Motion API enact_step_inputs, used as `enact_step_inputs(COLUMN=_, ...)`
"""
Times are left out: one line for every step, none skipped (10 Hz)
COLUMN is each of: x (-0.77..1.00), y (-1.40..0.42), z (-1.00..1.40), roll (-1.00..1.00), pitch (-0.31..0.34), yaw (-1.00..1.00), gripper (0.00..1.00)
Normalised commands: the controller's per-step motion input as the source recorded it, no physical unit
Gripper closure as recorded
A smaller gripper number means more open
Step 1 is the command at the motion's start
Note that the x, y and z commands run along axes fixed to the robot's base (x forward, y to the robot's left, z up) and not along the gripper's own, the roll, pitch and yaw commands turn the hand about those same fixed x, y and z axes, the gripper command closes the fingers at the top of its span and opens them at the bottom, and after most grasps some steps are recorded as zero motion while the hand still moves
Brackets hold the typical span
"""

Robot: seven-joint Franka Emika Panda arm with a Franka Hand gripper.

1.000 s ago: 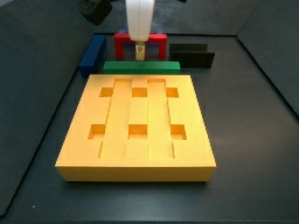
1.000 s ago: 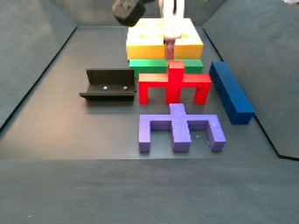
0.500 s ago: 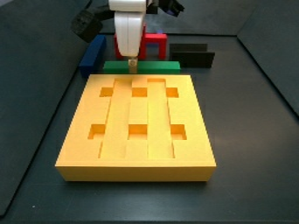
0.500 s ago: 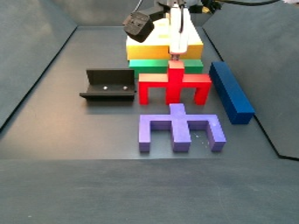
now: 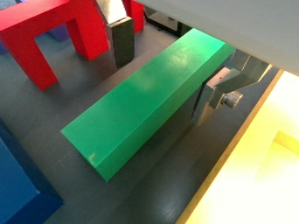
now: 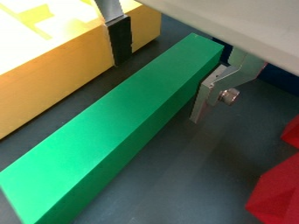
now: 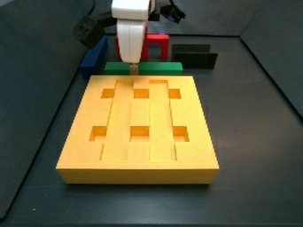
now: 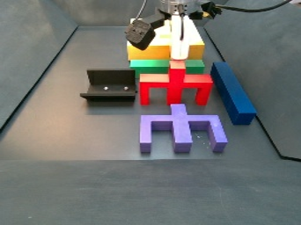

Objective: Pick up the green object. Move up. Move to above the board. Insert the green object.
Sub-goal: Pick up the green object.

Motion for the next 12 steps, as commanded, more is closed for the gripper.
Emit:
enact_step_inputs(x=0.23, y=-0.03, z=-0.17, roll=0.14, pitch=0.08, yaw=0.0, gripper=0.0)
enact_step_inputs(x=0.16, y=0.0, z=-0.22, roll=0.14, pitch=0.077, yaw=0.0, gripper=0.0)
enact_step_inputs(x=0.16, y=0.0, z=-0.21, roll=0.14, pitch=0.077, yaw=0.0, gripper=0.0)
enact_step_inputs(x=0.1, y=0.0, z=-0.01, roll=0.06, pitch=0.044, yaw=0.0, gripper=0.0)
enact_step_inputs(x=0.0, y=0.0, z=0.0, roll=0.0, pitch=0.0, yaw=0.0, gripper=0.0)
enact_step_inputs(x=0.0, y=0.0, z=0.0, roll=0.0, pitch=0.0, yaw=0.0, gripper=1.0)
enact_step_inputs(x=0.0, y=0.0, z=0.0, roll=0.0, pitch=0.0, yaw=0.0, gripper=1.0)
enact_step_inputs(x=0.0, y=0.0, z=0.0, roll=0.0, pitch=0.0, yaw=0.0, gripper=1.0)
enact_step_inputs(x=0.0, y=0.0, z=0.0, roll=0.0, pitch=0.0, yaw=0.0, gripper=1.0)
enact_step_inputs(x=0.0, y=0.0, z=0.0, roll=0.0, pitch=0.0, yaw=0.0, gripper=1.0)
enact_step_inputs(x=0.0, y=0.0, z=0.0, roll=0.0, pitch=0.0, yaw=0.0, gripper=1.0)
enact_step_inputs(x=0.0, y=0.0, z=0.0, roll=0.0, pitch=0.0, yaw=0.0, gripper=1.0)
